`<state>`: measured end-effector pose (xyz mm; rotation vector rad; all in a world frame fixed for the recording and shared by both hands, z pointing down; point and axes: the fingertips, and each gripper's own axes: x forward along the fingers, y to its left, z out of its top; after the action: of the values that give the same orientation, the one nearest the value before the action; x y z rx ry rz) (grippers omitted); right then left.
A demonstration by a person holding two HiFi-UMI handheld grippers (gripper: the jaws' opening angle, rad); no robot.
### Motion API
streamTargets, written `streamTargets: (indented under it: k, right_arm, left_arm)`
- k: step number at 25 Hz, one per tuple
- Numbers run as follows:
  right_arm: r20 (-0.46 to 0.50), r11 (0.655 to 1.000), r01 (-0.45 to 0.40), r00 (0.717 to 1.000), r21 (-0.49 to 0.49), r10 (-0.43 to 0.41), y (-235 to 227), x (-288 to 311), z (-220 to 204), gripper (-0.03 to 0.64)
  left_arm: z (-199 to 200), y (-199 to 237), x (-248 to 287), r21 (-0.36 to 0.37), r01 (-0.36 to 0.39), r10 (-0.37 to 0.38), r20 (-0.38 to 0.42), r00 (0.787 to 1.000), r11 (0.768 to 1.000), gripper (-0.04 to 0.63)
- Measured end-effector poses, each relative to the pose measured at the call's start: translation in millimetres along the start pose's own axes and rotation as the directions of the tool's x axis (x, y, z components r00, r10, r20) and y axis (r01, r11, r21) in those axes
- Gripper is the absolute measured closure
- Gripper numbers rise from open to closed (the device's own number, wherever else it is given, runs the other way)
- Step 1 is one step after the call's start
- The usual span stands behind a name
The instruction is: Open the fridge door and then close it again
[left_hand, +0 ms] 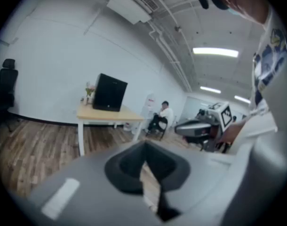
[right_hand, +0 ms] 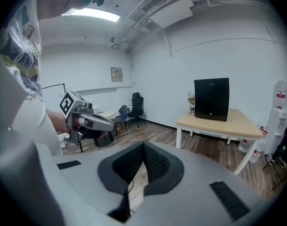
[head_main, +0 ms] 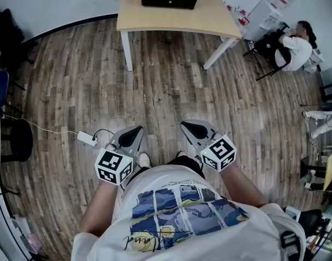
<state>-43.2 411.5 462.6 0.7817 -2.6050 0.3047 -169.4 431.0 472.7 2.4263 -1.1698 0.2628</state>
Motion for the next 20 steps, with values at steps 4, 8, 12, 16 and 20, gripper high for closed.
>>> streamTargets:
  k: [4, 8, 12, 16, 20]
  right_arm:
    - [0.012, 1.0, 0.017, 1.0, -0.01, -0.016, 3.2, 20.9, 7.9, 0.605]
    - [0.01, 1.0, 0.031, 0.999, 0.002, -0.031, -4.5, 26.6, 9.9, 0.606]
    - [0.022, 0.997, 0.033, 0.999, 0.064, -0.034, -33.7, 32.9, 10.7, 0.604]
    - [0.048, 0.997, 0.011, 0.999, 0.071, -0.014, -77.7, 56.6, 21.4, 0.603]
    - [0.103, 0.998, -0.012, 0.995, 0.057, 0.006, -145.5, 79.2, 52.8, 0.57]
  left_arm:
    - [-0.9, 21.9, 1.9, 0.028, 0.014, -0.014, 0.001, 1.0, 1.0, 0.588]
    - [0.1, 32.4, 17.2, 0.016, 0.039, -0.039, -0.004, 0.999, 0.999, 0.588]
    - [15.1, 37.6, 49.5, 0.044, 0.073, -0.072, -0.013, 0.997, 0.996, 0.588]
    - [38.7, 56.4, 86.0, 0.07, 0.058, -0.056, -0.022, 0.998, 0.996, 0.588]
    - [81.2, 82.1, 134.5, 0.068, 0.007, -0.007, -0.008, 1.0, 0.998, 0.586]
